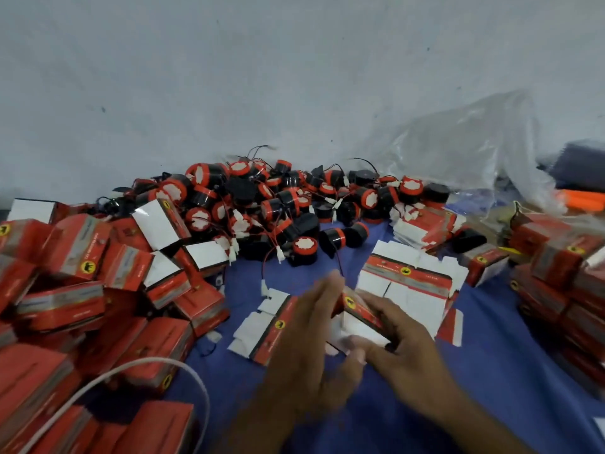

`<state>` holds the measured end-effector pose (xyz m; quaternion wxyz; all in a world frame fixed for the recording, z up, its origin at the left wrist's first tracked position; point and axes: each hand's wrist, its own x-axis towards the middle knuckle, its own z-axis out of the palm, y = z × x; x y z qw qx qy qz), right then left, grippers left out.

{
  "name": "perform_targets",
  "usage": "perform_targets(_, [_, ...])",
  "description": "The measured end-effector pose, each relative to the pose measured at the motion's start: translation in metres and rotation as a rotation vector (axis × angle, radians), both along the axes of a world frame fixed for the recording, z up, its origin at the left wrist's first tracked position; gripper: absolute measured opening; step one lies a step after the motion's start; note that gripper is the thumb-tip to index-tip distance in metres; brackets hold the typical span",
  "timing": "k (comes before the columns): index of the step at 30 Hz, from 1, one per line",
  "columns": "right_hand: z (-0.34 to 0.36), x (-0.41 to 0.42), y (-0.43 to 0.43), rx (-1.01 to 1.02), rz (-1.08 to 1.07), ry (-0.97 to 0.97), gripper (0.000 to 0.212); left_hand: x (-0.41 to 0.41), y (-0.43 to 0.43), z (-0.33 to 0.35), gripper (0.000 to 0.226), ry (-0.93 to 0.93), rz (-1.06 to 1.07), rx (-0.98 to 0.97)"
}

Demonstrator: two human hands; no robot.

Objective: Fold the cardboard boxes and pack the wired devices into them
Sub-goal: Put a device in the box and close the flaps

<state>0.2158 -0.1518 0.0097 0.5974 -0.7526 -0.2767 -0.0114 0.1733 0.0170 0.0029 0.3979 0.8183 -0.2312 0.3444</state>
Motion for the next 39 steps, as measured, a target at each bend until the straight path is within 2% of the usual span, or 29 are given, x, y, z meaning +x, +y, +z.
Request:
perform_targets(5, [-0.013,0.0,0.013,-0.258,-0.059,-0.359,0.052,0.007,0.026,-0.007,0.057,0.115,0.05,0.087])
perform_targets(9, [-0.025,0.005,0.015,-0.391,-0.052,-0.419,0.048,0.006,0.044,-0.023,0.045,0.193,0.135,0.103])
perform_targets(14, [-0.028,0.007,0.016,-0.397,-0.01,-0.334,0.051,0.004,0.041,-0.03,0.046,0.38,0.108,-0.068])
perform_targets(17, [-0.029,0.009,0.015,-0.34,-0.015,-0.261,0.07,0.003,0.035,-0.028,0.046,0.391,0.078,-0.151])
perform_targets(19, [-0.027,0.008,0.016,-0.277,0.0,-0.167,0.089,0.001,0.031,-0.027,0.06,0.413,0.021,-0.275])
perform_targets(22, [-0.024,0.005,0.014,-0.256,0.035,-0.109,0.094,-0.001,0.031,-0.027,0.087,0.461,-0.005,-0.346])
perform_targets(24, [-0.02,0.004,0.009,-0.257,0.07,-0.131,0.086,-0.002,0.034,-0.023,0.08,0.478,-0.008,-0.327])
perform_targets(26, [-0.016,0.001,0.006,-0.277,0.06,-0.194,0.059,-0.004,0.036,-0.019,0.068,0.504,-0.053,-0.348])
perform_targets(28, [-0.01,-0.003,0.005,-0.22,-0.044,-0.28,0.03,-0.005,0.037,-0.019,0.065,0.525,-0.084,-0.368])
perform_targets(30, [0.003,-0.001,0.007,-0.17,-0.209,-0.411,0.026,-0.005,0.037,-0.018,0.066,0.545,-0.092,-0.398])
perform_targets(32, [0.026,0.013,0.017,-0.173,-0.285,-0.45,0.024,-0.005,0.037,-0.018,0.067,0.543,-0.085,-0.432])
perform_targets(34, [0.054,0.044,0.035,-0.26,-0.276,-0.414,0.014,-0.004,0.037,-0.017,0.068,0.53,-0.075,-0.443])
perform_targets(36, [0.076,0.087,0.062,-0.497,-0.187,-0.36,0.012,-0.004,0.037,-0.017,0.069,0.525,-0.078,-0.448])
perform_targets(39, [0.082,0.137,0.103,-0.888,0.025,-0.304,0.034,-0.004,0.036,-0.019,0.073,0.55,-0.088,-0.454])
